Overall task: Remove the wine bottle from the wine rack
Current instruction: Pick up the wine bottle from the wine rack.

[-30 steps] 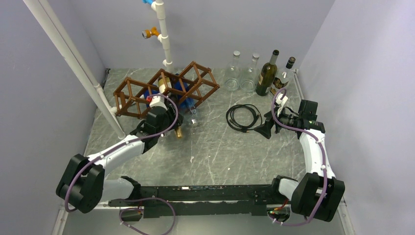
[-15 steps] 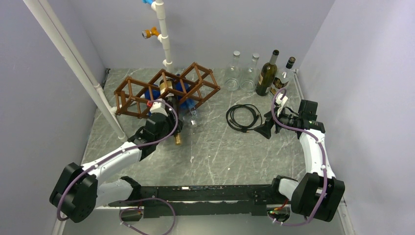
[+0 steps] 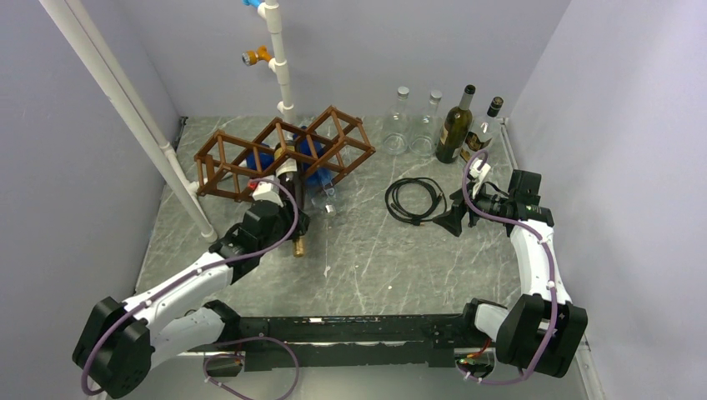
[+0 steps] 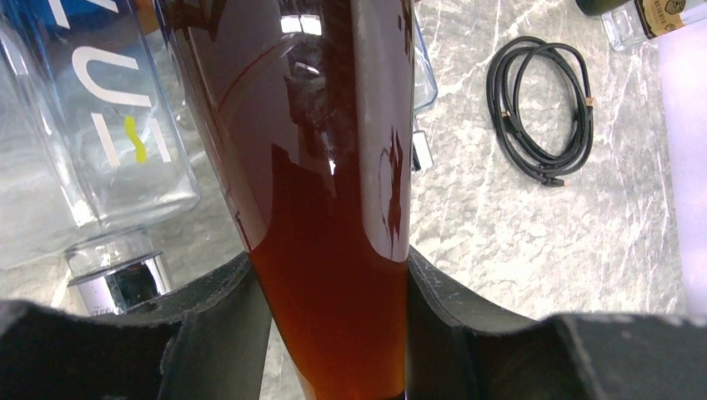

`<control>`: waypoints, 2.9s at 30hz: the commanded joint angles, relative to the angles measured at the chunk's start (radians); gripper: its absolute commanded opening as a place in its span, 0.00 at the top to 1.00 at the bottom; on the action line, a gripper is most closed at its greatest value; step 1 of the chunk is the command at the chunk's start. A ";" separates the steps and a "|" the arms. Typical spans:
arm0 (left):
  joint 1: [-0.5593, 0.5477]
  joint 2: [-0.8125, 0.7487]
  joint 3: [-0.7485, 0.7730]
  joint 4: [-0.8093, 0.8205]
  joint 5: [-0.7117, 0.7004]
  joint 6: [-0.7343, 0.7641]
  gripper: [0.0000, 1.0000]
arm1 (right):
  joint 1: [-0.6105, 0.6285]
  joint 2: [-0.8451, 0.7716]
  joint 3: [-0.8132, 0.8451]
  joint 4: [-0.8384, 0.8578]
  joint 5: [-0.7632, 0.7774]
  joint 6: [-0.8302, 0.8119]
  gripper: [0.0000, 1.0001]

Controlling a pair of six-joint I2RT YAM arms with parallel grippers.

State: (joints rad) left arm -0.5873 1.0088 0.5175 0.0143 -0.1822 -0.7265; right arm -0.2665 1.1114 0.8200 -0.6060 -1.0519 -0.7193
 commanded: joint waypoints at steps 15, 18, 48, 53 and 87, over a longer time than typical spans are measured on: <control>-0.038 -0.207 0.011 0.167 -0.083 -0.030 1.00 | 0.010 -0.027 0.031 -0.005 -0.028 -0.031 0.01; -0.041 -0.236 0.005 0.158 -0.081 -0.045 1.00 | 0.012 -0.025 0.030 -0.009 -0.034 -0.035 0.00; -0.086 -0.417 -0.026 0.104 -0.082 -0.120 1.00 | 0.456 0.178 0.194 0.044 -0.051 0.147 0.01; -0.089 -0.437 -0.025 0.110 -0.071 -0.102 1.00 | 0.515 0.238 0.246 0.114 -0.045 0.251 0.01; -0.108 -0.491 -0.064 0.119 -0.042 -0.029 1.00 | 0.952 0.817 0.714 0.540 0.436 1.469 0.00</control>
State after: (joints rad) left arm -0.6907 0.5838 0.3916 -0.1967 -0.2005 -0.8082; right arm 0.6750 1.9095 1.4708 -0.1036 -0.6506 0.6476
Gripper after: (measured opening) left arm 0.528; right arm 0.994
